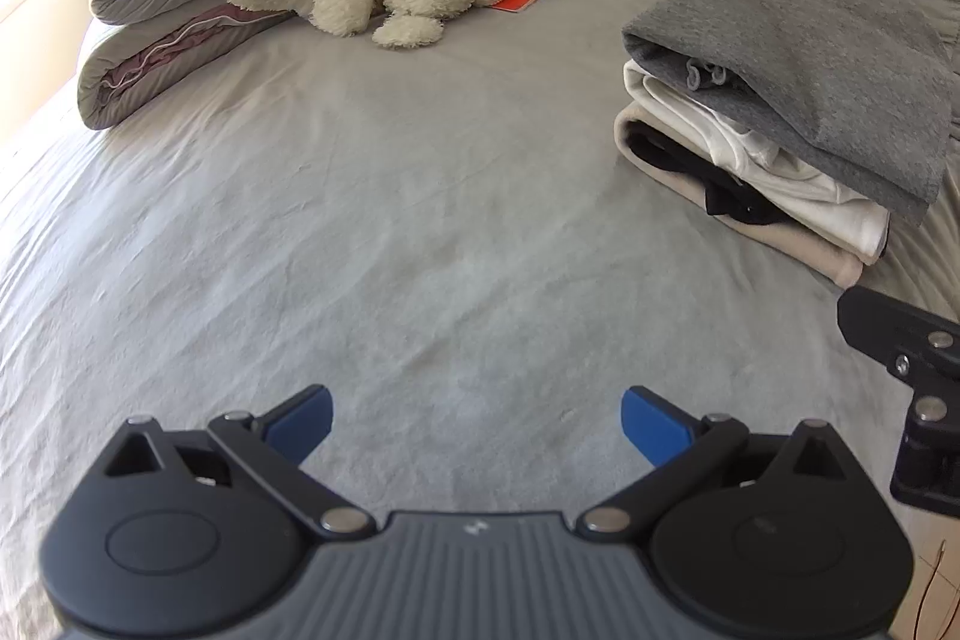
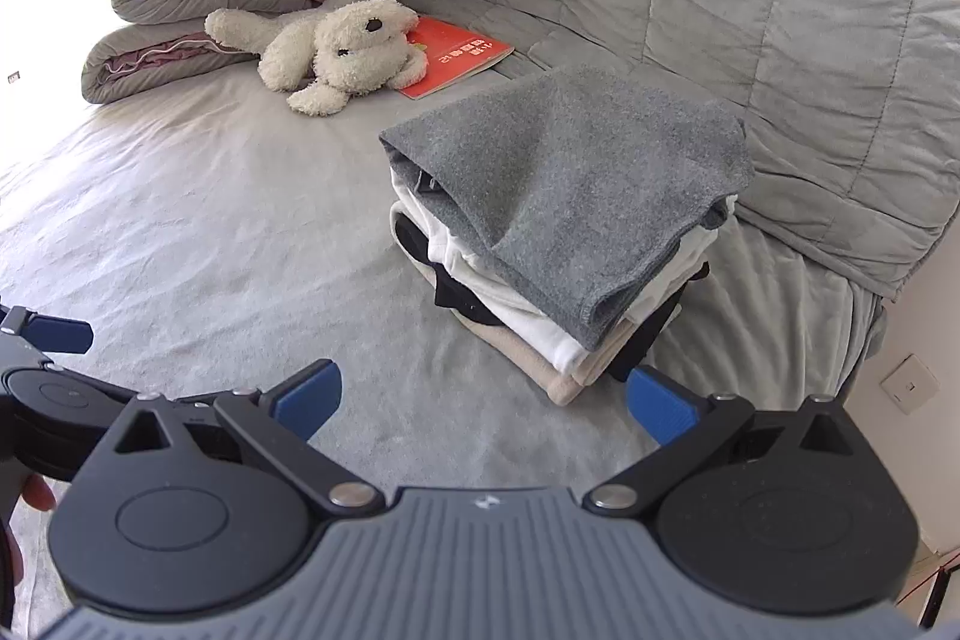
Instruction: Fold clothes
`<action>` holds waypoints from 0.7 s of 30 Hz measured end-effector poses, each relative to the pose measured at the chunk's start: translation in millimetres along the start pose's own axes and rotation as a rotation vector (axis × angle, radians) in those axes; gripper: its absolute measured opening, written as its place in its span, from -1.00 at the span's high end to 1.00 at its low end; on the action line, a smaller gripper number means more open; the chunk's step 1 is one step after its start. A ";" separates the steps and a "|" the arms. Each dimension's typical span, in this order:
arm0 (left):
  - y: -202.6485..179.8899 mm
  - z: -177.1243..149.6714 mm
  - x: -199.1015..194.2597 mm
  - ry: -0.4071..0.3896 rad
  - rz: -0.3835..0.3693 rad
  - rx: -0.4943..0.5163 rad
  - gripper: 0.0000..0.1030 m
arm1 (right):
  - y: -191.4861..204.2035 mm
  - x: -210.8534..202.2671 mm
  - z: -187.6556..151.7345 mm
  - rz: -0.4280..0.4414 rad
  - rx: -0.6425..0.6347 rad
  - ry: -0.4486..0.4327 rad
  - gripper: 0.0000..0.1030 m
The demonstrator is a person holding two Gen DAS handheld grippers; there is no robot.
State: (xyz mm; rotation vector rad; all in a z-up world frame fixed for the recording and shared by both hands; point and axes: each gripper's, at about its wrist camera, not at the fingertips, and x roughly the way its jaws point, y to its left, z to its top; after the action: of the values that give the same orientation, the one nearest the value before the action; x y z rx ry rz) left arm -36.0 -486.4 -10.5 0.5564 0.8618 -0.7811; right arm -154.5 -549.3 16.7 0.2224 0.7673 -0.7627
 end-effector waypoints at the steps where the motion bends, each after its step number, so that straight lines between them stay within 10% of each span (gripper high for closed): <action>1: -0.2 -0.1 -0.1 0.001 0.000 0.001 -0.99 | -0.1 0.1 -0.1 0.000 0.000 0.001 -1.00; 21: -8.8 0.5 -1.0 0.003 0.000 0.023 -0.99 | -2.8 2.1 -2.9 -0.002 0.000 0.019 -1.00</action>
State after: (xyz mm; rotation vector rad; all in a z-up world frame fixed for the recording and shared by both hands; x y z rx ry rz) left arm -43.1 -491.7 -10.6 0.5781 0.8563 -0.7912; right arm -157.1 -551.2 13.4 0.2294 0.7854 -0.7635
